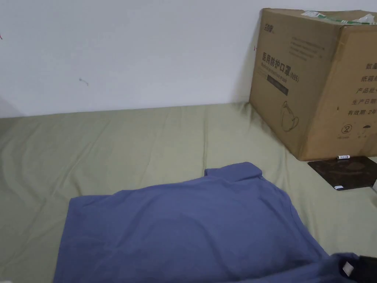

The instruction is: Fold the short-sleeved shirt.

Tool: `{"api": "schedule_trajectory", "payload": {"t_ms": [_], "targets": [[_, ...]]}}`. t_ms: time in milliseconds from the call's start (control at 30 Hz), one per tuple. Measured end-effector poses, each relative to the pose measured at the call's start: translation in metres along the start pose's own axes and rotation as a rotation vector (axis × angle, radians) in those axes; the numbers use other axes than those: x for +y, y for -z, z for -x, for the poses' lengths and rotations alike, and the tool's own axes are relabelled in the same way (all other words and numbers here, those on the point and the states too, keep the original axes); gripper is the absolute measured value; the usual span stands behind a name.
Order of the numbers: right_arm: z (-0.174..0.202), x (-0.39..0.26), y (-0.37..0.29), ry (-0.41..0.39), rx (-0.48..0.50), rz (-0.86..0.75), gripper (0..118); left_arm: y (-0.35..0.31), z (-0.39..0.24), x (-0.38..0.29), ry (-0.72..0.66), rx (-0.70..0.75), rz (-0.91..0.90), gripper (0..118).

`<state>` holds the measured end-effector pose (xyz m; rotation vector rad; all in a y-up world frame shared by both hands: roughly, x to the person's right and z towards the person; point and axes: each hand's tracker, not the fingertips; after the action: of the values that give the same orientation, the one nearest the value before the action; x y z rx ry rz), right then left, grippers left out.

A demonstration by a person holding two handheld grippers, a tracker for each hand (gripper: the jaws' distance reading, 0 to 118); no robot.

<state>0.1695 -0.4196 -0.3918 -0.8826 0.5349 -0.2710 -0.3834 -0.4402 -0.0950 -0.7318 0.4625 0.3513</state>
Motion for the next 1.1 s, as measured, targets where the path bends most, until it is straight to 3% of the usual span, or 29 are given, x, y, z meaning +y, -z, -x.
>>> {"api": "schedule_trajectory", "payload": {"t_ms": [167, 300, 333, 367, 400, 433, 467, 500, 533, 600, 667, 833, 900, 1000, 1033, 1067, 1100], "targets": [[0.025, 0.049, 0.078, 0.016, -0.029, -0.023, 2, 0.063, 0.004, 0.044, -0.048, -0.014, 0.045, 4], [0.038, 0.071, 0.157, -0.077, -0.13, 0.083, 2, 0.109, 0.011, 0.055, -0.099, -0.011, 0.163, 5], [0.03, 0.075, 0.177, -0.104, -0.151, 0.103, 3, 0.118, 0.013, 0.056, -0.106, -0.012, 0.189, 10], [0.032, 0.074, 0.189, -0.131, -0.187, 0.105, 7, 0.125, 0.014, 0.056, -0.105, 0.0, 0.198, 24], [0.035, 0.073, 0.199, -0.158, -0.225, 0.112, 20, 0.13, 0.015, 0.056, -0.102, 0.019, 0.21, 49], [0.037, 0.072, 0.202, -0.16, -0.255, 0.105, 53, 0.134, 0.018, 0.056, -0.103, 0.039, 0.227, 87], [0.035, 0.07, 0.206, -0.151, -0.256, 0.107, 88, 0.137, 0.02, 0.055, -0.115, 0.051, 0.236, 102], [0.034, 0.069, 0.207, -0.139, -0.253, 0.118, 110, 0.134, 0.023, 0.054, -0.14, 0.042, 0.231, 103], [0.033, 0.067, 0.204, -0.121, -0.255, 0.131, 116, 0.13, 0.024, 0.054, -0.179, 0.024, 0.216, 102], [0.032, 0.06, 0.186, -0.114, -0.259, 0.102, 116, 0.12, 0.026, 0.052, -0.255, -0.009, 0.22, 102], [0.04, 0.048, 0.152, -0.163, -0.246, -0.04, 116, 0.1, 0.018, 0.051, -0.284, -0.052, 0.141, 102], [0.082, 0.009, 0.052, -0.253, -0.033, -0.396, 116, 0.018, -0.023, 0.046, -0.117, -0.123, -0.282, 108], [0.104, -0.009, 0.023, -0.288, 0.014, -0.505, 115, -0.015, -0.044, 0.037, -0.051, -0.106, -0.434, 107], [0.134, -0.041, -0.006, -0.344, -0.008, -0.664, 110, -0.043, -0.06, 0.019, 0.021, -0.053, -0.601, 105], [0.141, -0.047, -0.011, -0.346, 0.016, -0.665, 95, -0.053, -0.066, 0.012, 0.037, -0.05, -0.648, 93], [0.146, -0.051, -0.014, -0.343, 0.062, -0.649, 42, -0.06, -0.071, 0.007, 0.05, -0.066, -0.666, 72], [0.151, -0.051, -0.012, -0.343, 0.065, -0.622, 0, -0.062, -0.074, 0.005, 0.066, -0.072, -0.661, 38]]}}
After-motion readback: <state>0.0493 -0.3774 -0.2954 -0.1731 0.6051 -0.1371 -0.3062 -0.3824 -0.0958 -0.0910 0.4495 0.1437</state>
